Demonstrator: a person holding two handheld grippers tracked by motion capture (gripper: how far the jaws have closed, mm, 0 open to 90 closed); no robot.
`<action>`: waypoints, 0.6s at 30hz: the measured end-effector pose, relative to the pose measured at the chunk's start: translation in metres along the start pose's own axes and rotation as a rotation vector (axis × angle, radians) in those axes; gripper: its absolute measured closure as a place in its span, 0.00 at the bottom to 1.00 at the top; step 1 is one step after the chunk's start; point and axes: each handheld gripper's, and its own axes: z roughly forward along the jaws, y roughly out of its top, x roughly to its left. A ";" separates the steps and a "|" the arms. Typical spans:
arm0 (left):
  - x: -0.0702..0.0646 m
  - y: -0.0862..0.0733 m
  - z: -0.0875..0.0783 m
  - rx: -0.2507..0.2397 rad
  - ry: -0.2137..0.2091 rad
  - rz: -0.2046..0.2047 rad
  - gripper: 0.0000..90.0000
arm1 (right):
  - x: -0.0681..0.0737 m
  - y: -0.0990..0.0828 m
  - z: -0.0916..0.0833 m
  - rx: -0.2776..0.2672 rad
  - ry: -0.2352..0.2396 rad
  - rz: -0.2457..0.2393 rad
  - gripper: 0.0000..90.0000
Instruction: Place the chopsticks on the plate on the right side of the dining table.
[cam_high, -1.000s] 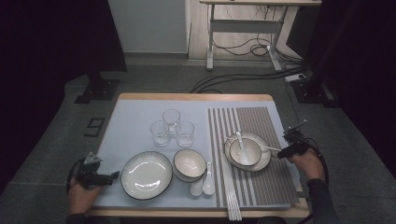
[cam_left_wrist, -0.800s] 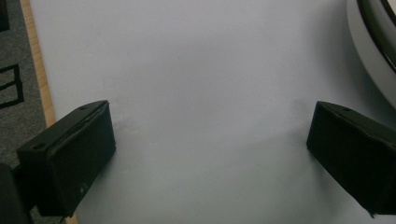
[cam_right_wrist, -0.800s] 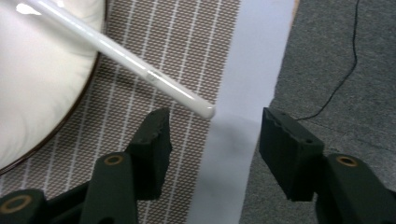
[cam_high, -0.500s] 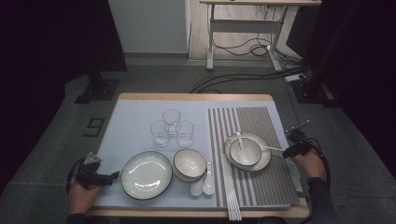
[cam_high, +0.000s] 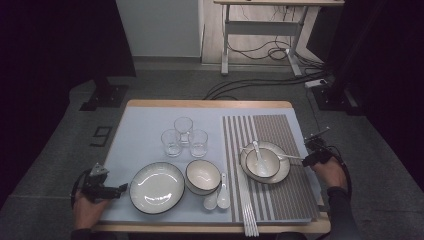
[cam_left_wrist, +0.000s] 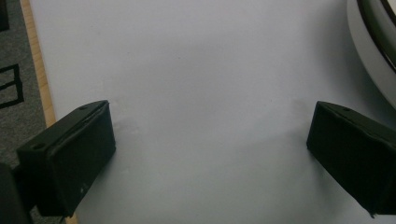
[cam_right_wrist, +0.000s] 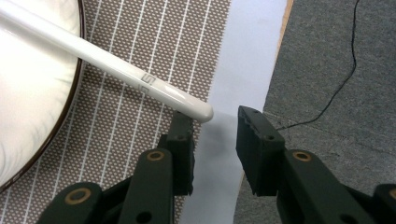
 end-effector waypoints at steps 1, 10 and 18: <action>0.000 0.000 0.000 0.000 0.000 0.000 0.01 | 0.000 0.001 0.000 0.000 -0.002 0.000 0.75; 0.000 0.000 0.000 0.000 0.000 0.000 0.01 | 0.009 0.006 -0.001 -0.013 0.005 -0.038 0.77; 0.000 0.000 0.000 0.000 0.000 0.000 0.01 | 0.011 0.007 0.000 -0.005 0.005 -0.044 0.69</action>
